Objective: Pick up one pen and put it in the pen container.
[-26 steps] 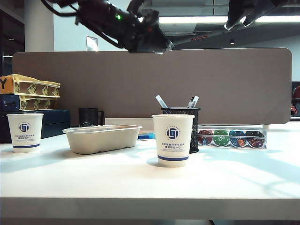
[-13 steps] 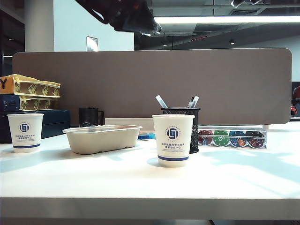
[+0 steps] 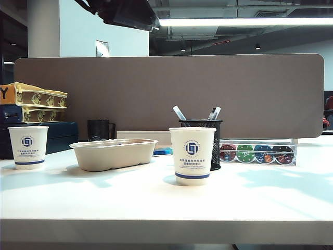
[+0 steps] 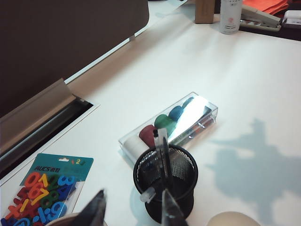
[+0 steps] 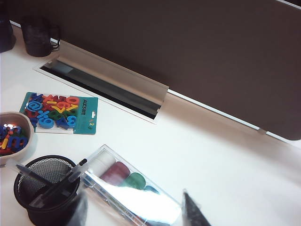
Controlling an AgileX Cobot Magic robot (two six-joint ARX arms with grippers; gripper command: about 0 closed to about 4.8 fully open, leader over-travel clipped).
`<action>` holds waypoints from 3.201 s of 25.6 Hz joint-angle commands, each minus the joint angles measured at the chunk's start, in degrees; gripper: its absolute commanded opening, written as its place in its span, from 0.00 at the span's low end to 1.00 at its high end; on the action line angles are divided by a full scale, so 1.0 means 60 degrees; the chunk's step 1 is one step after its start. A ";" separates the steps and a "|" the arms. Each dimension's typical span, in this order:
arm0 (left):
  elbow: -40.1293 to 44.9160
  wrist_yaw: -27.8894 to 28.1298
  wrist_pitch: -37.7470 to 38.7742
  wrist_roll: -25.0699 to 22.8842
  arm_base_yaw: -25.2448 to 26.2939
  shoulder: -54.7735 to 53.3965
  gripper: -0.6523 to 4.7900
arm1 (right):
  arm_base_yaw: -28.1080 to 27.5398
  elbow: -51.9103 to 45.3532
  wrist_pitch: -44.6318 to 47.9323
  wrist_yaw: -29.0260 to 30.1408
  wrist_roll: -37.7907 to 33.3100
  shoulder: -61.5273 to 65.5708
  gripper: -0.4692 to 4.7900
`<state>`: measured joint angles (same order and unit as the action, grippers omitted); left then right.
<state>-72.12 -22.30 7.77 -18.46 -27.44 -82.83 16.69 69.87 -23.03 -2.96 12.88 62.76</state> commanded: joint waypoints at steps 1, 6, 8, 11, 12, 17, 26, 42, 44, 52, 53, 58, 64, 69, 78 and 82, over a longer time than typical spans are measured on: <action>0.0386 0.0204 -0.0168 -0.0007 -0.0007 0.0484 0.40 | 0.0004 0.0022 -0.0131 0.0018 -0.0153 -0.0248 0.57; 0.0907 0.0368 -0.0175 0.0007 -0.0004 0.1151 0.40 | 0.0000 -0.0339 -0.0124 0.0022 -0.0157 -0.0703 0.56; 0.1122 0.0517 -0.0178 0.0058 -0.0004 0.1479 0.40 | 0.0000 -0.0659 -0.0124 0.0025 -0.0160 -0.0984 0.56; 0.1468 0.0721 -0.0208 0.0452 -0.0004 0.1967 0.40 | 0.0000 -0.1126 -0.0117 0.0040 -0.0168 -0.1508 0.56; 0.1559 0.0823 -0.0211 0.0477 -0.0004 0.2076 0.40 | 0.0000 -0.1202 -0.0124 0.0047 -0.0171 -0.1603 0.56; 0.2557 0.0969 -0.0641 0.0739 -0.0004 0.2932 0.40 | 0.0000 -0.1690 -0.0146 0.0095 -0.0404 -0.2193 0.55; 0.3847 0.1038 -0.0670 0.0947 -0.0004 0.4306 0.40 | 0.0000 -0.2736 -0.0361 0.0317 -0.0441 -0.3308 0.55; 0.5271 0.1617 0.0040 0.1581 -0.0018 0.6721 0.40 | 0.0004 -0.4189 -0.1468 0.0281 -0.0474 -0.5712 0.55; 0.5297 0.1617 0.0208 0.1581 -0.0022 0.6816 0.40 | 0.0004 -0.4393 -0.1475 0.0281 -0.0474 -0.5854 0.55; 0.5843 0.2040 0.0284 0.1592 -0.0018 0.7643 0.40 | 0.0004 -0.5042 -0.1599 0.0277 -0.0689 -0.6419 0.55; 0.5949 0.2044 0.0284 0.1643 -0.0018 0.7766 0.40 | 0.0004 -0.5074 -0.1617 0.0277 -0.0689 -0.6451 0.55; 0.6754 0.2364 0.0379 0.1985 -0.0022 0.8666 0.40 | 0.0011 -0.5362 -0.1617 0.0310 -0.0692 -0.6699 0.55; 0.7220 0.2477 0.0776 0.2189 -0.0018 0.9482 0.40 | 0.0011 -0.5818 -0.1625 0.0350 -0.0692 -0.7053 0.55; 0.7278 0.2685 0.1129 0.2160 -0.0018 0.9763 0.40 | 0.0011 -0.6014 -0.1614 0.0339 -0.0689 -0.7315 0.55; 0.7919 0.2728 0.1045 0.2186 -0.0018 0.9883 0.39 | 0.0011 -0.6739 -0.1628 0.0332 -0.0685 -0.7770 0.55; 0.7949 0.3118 0.1049 0.2146 -0.0018 0.9876 0.39 | 0.0011 -0.6958 -0.1610 0.0299 -0.0674 -0.7766 0.55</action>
<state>-24.29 -5.17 14.90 -5.52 -27.62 -23.62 16.67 28.29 -33.65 -1.28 9.02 16.12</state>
